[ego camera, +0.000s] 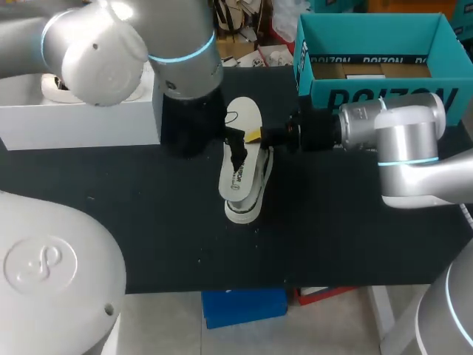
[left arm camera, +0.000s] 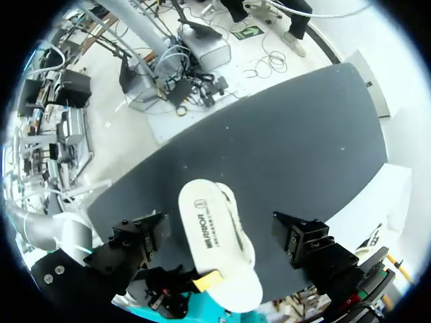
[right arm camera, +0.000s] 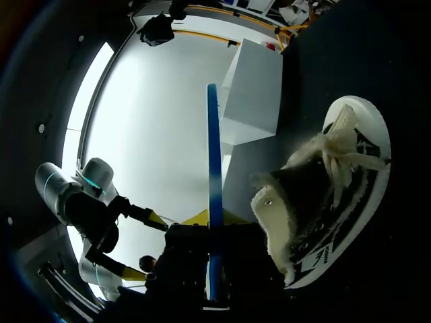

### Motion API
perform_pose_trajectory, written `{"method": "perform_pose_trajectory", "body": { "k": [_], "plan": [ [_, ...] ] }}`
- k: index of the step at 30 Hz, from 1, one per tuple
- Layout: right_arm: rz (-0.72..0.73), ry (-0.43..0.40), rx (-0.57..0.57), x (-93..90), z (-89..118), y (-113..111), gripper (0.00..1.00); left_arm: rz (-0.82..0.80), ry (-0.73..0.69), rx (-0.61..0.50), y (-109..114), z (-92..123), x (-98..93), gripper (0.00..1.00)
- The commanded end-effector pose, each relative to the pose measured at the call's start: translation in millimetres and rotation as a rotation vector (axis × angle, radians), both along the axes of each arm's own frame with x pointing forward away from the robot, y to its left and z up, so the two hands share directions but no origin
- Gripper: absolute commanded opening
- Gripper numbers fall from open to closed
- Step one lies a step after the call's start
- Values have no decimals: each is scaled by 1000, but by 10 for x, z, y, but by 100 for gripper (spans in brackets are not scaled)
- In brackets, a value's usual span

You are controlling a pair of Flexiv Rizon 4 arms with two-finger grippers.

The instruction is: Take the shoe out of the shoebox, open the shoe tongue, remove and reinsert the insole, then place the shoe into the shoebox

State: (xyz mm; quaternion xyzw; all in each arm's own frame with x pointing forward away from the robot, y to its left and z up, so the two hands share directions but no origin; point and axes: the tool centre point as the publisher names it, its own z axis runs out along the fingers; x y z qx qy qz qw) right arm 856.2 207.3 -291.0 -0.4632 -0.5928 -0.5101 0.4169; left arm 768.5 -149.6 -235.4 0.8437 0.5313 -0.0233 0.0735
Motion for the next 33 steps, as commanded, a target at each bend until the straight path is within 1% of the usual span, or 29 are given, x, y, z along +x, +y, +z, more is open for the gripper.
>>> {"method": "perform_pose_trajectory", "body": {
  "k": [1,8,14,19,24,30,33],
  "plan": [
    [1,1,-3,1,1,3,0,83,-103,292,-112,-37,14,100],
    [1,1,-3,1,1,3,0,131,-169,222,-112,-98,-22,100],
    [1,1,-3,1,1,3,0,160,-168,179,-109,-152,-13,100],
    [1,1,-3,1,1,3,0,170,-172,157,-149,-167,24,100],
    [1,1,-3,1,1,3,0,171,-173,155,-205,-188,56,100],
    [1,1,-3,1,1,3,0,165,-174,188,-281,-215,68,100],
    [1,1,-3,1,1,3,0,162,-168,204,-309,-229,117,100]
  ]
}}
